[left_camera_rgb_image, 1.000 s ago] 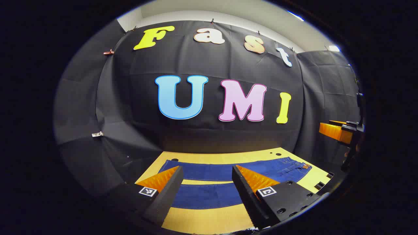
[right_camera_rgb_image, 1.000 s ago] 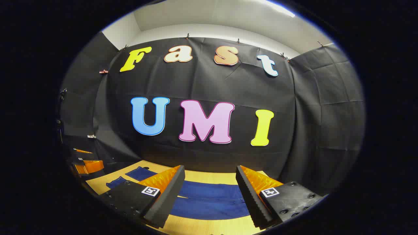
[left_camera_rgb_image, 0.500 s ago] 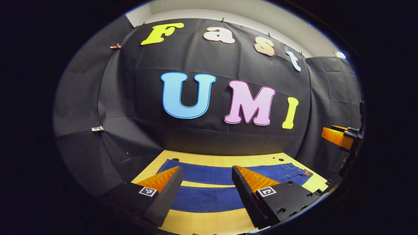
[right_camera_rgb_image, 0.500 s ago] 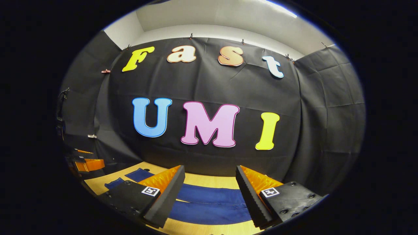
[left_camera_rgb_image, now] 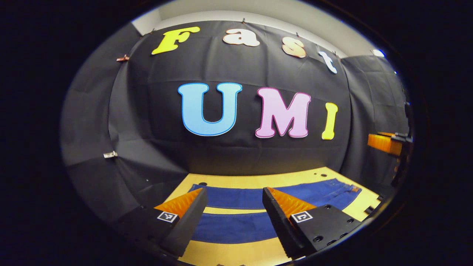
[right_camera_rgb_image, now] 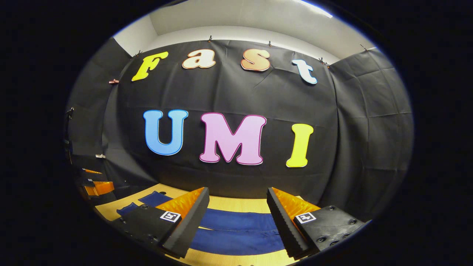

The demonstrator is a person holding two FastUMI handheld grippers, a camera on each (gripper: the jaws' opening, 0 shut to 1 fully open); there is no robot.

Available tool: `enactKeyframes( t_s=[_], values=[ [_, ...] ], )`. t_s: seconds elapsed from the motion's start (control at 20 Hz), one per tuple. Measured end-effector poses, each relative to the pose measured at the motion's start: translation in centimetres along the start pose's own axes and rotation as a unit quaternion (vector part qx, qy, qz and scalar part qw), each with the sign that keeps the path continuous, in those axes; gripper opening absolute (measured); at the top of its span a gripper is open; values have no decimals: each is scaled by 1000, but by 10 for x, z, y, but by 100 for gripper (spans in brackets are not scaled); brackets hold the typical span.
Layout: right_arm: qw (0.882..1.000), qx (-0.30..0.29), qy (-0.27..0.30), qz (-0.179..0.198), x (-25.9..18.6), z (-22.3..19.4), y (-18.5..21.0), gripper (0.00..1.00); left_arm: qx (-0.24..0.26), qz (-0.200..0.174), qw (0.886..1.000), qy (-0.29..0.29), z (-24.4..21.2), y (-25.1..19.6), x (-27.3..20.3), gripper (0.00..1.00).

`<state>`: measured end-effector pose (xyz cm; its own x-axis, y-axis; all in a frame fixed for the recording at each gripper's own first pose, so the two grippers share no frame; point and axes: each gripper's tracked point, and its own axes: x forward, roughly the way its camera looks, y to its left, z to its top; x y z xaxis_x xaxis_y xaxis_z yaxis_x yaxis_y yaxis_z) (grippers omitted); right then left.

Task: Grasp the waist and the cuffs of the jeans and fold them to make the two legs overlap; first hold the waist and fold one-third of the jeans toward the cuffs, then hold the cuffs and fold the remaining one-third in the same direction to finish folding.

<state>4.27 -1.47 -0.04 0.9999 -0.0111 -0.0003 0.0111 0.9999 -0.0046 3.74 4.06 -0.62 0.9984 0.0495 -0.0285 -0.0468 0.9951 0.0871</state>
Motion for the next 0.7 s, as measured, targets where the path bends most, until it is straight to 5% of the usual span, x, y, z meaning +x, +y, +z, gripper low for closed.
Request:
enactKeyframes(
  t_s=[0.15, 0.3, 0.45, 0.7],
  values=[
    [1000, -18, 5, 2, 7, -5, -2, 93, 110, 13, 993, 37, -29, 42, 3, 97],
    [1000, -28, 13, -3, 15, -11, -8, 93, 224, -2, 969, 103, -79, 86, 6, 97],
    [999, -30, 35, -15, 23, -23, -20, 96, 312, -46, 929, 195, -156, 117, -1, 97],
    [996, -48, 58, -44, 24, -44, -50, 96, 449, -118, 841, 279, -238, 150, 7, 96]
  ],
)
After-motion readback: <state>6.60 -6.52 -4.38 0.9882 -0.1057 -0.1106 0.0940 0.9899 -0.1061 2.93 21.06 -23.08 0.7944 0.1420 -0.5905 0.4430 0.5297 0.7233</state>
